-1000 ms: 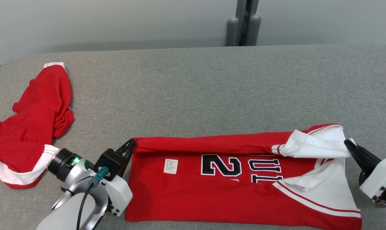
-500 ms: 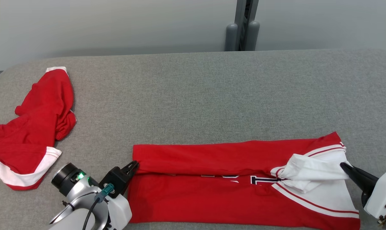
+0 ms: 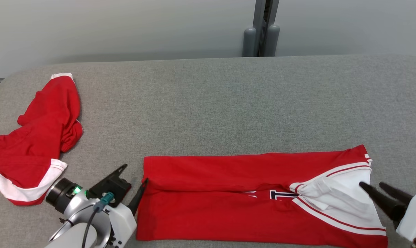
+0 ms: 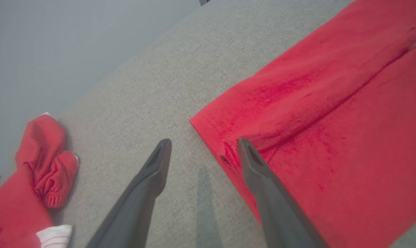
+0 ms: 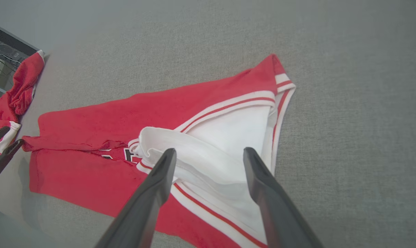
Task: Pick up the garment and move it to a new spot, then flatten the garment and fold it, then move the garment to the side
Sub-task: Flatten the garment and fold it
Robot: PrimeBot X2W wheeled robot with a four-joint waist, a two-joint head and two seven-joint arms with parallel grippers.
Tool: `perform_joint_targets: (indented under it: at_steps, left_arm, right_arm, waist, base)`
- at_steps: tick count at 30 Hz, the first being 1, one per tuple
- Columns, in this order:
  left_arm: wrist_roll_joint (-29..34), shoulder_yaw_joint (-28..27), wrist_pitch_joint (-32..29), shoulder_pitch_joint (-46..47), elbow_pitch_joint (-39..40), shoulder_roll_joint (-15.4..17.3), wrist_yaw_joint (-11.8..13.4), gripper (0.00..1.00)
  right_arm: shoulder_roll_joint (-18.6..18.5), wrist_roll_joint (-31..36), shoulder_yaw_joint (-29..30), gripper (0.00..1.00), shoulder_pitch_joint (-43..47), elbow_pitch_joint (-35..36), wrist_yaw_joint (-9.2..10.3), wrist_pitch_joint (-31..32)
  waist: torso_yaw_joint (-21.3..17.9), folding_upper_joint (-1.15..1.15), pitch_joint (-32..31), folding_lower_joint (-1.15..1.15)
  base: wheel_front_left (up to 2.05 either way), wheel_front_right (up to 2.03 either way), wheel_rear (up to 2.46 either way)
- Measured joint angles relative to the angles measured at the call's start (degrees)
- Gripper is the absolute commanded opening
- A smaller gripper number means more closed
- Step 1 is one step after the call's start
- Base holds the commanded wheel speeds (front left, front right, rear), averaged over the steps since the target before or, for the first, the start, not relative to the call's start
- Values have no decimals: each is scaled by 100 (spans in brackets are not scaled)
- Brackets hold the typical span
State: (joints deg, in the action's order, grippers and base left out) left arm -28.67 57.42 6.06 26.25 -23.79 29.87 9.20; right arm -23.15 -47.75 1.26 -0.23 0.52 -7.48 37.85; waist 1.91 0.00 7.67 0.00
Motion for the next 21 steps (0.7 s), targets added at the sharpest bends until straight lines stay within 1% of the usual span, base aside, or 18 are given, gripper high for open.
perform_joint_targets:
  at_steps: [3, 6, 11, 15, 17, 18, 19, 21]
  left_arm:
    - [-152, -207, 112, 0, 76, 1, 181, 100]
    - [-287, -433, 272, -12, 201, -29, 403, 100]
    - [-511, -856, 661, -63, 379, -157, 704, 100]
    - [-579, -1149, 833, -175, 539, -322, 924, 100]
    - [-539, -1307, 870, -238, 650, -424, 1026, 100]
    - [-476, -1391, 888, -291, 677, -482, 1134, 100]
    - [-209, -1673, 895, -441, 923, -593, 1365, 100]
    - [36, -1976, 903, -659, 1212, -777, 1499, 100]
  right_arm:
    - [98, 108, 248, 100, -44, 155, 0, -154]
    - [149, 248, 385, 100, -132, 269, 0, -509]
    - [169, 808, 459, 100, -267, 205, 0, -1469]
    - [304, 1243, 491, 100, -265, -113, 0, -2205]
    - [378, 1386, 455, 100, -246, -280, 0, -2582]
    - [430, 1438, 409, 100, -219, -379, 0, -2751]
    - [576, 1408, 325, 100, -147, -586, 0, -3084]
    - [635, 1385, 200, 100, -118, -786, 0, -3417]
  waist:
    - [-1, 0, -18, 0]
    - [3, 0, -43, 0]
    - [10, 0, -67, 0]
    - [15, 0, -85, 0]
    - [10, 0, -85, 0]
    - [6, 0, -87, 0]
    - [-14, 0, -79, 0]
    - [-28, 0, -65, 0]
  base:
    - [0, 0, 0]
    - [0, 0, 0]
    - [0, 0, 0]
    - [0, 0, 0]
    - [0, 0, 0]
    - [0, 0, 0]
    - [0, 0, 0]
    - [0, 0, 0]
